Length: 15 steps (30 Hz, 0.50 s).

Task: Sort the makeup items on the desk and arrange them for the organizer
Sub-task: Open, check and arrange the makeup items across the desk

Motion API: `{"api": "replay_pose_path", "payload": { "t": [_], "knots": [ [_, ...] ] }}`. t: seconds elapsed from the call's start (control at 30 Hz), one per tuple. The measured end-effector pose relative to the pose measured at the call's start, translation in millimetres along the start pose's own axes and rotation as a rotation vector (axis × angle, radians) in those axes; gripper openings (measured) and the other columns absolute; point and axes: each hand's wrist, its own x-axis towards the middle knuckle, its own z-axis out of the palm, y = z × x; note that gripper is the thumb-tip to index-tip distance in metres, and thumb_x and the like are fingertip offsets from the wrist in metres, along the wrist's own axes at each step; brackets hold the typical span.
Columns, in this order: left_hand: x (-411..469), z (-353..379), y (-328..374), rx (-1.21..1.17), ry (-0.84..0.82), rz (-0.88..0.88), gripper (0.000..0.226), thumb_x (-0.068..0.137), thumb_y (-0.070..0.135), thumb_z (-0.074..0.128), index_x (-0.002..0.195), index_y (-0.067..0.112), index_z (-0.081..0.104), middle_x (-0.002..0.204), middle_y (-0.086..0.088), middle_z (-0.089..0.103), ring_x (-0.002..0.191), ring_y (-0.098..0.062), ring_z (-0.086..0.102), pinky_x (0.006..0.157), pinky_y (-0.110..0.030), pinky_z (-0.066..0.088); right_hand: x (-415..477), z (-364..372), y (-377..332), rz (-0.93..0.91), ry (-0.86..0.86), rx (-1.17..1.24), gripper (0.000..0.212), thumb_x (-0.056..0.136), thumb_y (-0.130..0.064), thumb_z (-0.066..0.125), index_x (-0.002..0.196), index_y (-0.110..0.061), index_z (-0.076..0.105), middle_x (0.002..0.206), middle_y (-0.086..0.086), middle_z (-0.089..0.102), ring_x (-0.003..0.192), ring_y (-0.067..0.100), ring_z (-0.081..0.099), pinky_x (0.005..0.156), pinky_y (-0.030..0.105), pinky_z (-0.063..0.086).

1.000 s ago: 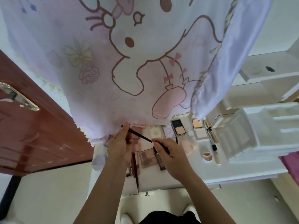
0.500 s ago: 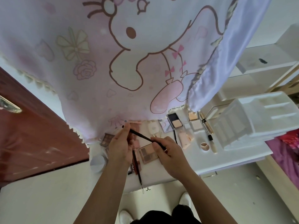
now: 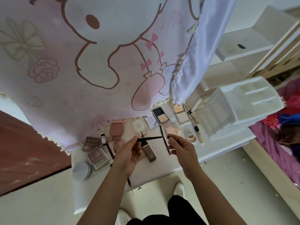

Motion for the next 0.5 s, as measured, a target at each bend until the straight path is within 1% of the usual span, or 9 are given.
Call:
{"api": "replay_pose_path", "payload": {
  "t": [0.07,0.13,0.23,0.3,0.33,0.4,0.43,0.47,0.5],
  "knots": [
    [11.4,-1.6,-20.7,-0.007,0.004,-0.069,0.007,0.093,0.011,0.064,0.088,0.009,0.068,0.078,-0.008,0.066,0.058,-0.010,0.062,0.047,-0.021,0.049,11.5,-20.3,11.2,0.118,0.070,0.082,0.018,0.097,-0.012,0.061,0.110,-0.017,0.074,0.089,0.001,0.074,0.080,0.013,0.067,0.071,0.028,0.053],
    [20.4,-0.9,-44.1,0.051,0.008,-0.130,0.006,0.090,0.009,0.066,0.094,0.011,0.070,0.080,-0.005,0.069,0.062,-0.009,0.064,0.053,-0.023,0.048,22.2,-40.5,24.2,0.208,0.098,0.102,0.020,0.096,-0.013,0.063,0.113,-0.017,0.073,0.096,0.003,0.075,0.087,0.015,0.069,0.077,0.030,0.053],
    [31.2,9.1,-79.2,0.128,0.014,-0.209,0.017,0.086,0.004,0.070,0.101,0.013,0.071,0.084,0.000,0.073,0.069,-0.008,0.062,0.062,-0.025,0.039,36.9,-65.0,47.6,0.279,0.098,0.019,0.022,0.092,-0.016,0.069,0.114,-0.020,0.073,0.105,0.003,0.076,0.096,0.015,0.069,0.084,0.033,0.054],
    [39.9,17.6,-100.2,0.140,0.016,-0.224,0.021,0.087,0.000,0.069,0.105,0.011,0.071,0.087,-0.001,0.074,0.069,-0.008,0.062,0.062,-0.024,0.037,46.6,-75.3,60.8,0.313,0.094,-0.032,0.022,0.091,-0.017,0.071,0.113,-0.020,0.073,0.105,0.004,0.076,0.094,0.014,0.068,0.081,0.030,0.053],
    [44.9,21.6,-110.3,0.170,0.035,-0.202,0.023,0.087,-0.001,0.069,0.108,0.008,0.070,0.089,-0.002,0.074,0.069,-0.008,0.063,0.062,-0.023,0.039,51.7,-78.8,66.1,0.324,0.094,-0.051,0.022,0.091,-0.016,0.071,0.113,-0.019,0.073,0.102,0.004,0.076,0.090,0.013,0.068,0.077,0.026,0.054],
    [55.5,29.8,-127.8,0.317,0.104,-0.115,0.023,0.087,0.000,0.070,0.109,0.006,0.070,0.091,-0.006,0.074,0.071,-0.010,0.065,0.063,-0.022,0.045,63.3,-82.3,76.0,0.338,0.099,-0.104,0.021,0.092,-0.012,0.069,0.112,-0.017,0.074,0.095,0.003,0.074,0.082,0.013,0.065,0.066,0.017,0.052],
    [62.3,33.1,-134.9,0.401,0.142,-0.066,0.022,0.087,0.001,0.071,0.108,0.005,0.069,0.090,-0.007,0.074,0.072,-0.012,0.066,0.062,-0.021,0.049,69.3,-82.3,80.9,0.341,0.094,-0.147,0.021,0.091,-0.011,0.069,0.111,-0.017,0.074,0.092,0.002,0.073,0.079,0.013,0.065,0.064,0.016,0.052],
    [69.4,36.2,-140.0,0.473,0.178,-0.022,0.021,0.087,0.001,0.072,0.107,0.005,0.069,0.087,-0.007,0.074,0.071,-0.014,0.066,0.062,-0.022,0.052,75.4,-81.2,86.0,0.339,0.085,-0.191,0.021,0.090,-0.012,0.069,0.110,-0.017,0.074,0.091,0.000,0.073,0.078,0.013,0.065,0.067,0.019,0.055],
    [76.6,39.5,-142.6,0.546,0.212,0.018,0.021,0.085,0.003,0.073,0.106,0.004,0.070,0.085,-0.007,0.074,0.072,-0.016,0.067,0.064,-0.025,0.055,81.6,-79.2,91.3,0.332,0.074,-0.236,0.022,0.089,-0.014,0.071,0.110,-0.019,0.074,0.089,-0.002,0.074,0.078,0.013,0.066,0.075,0.026,0.058]
  ]
}}
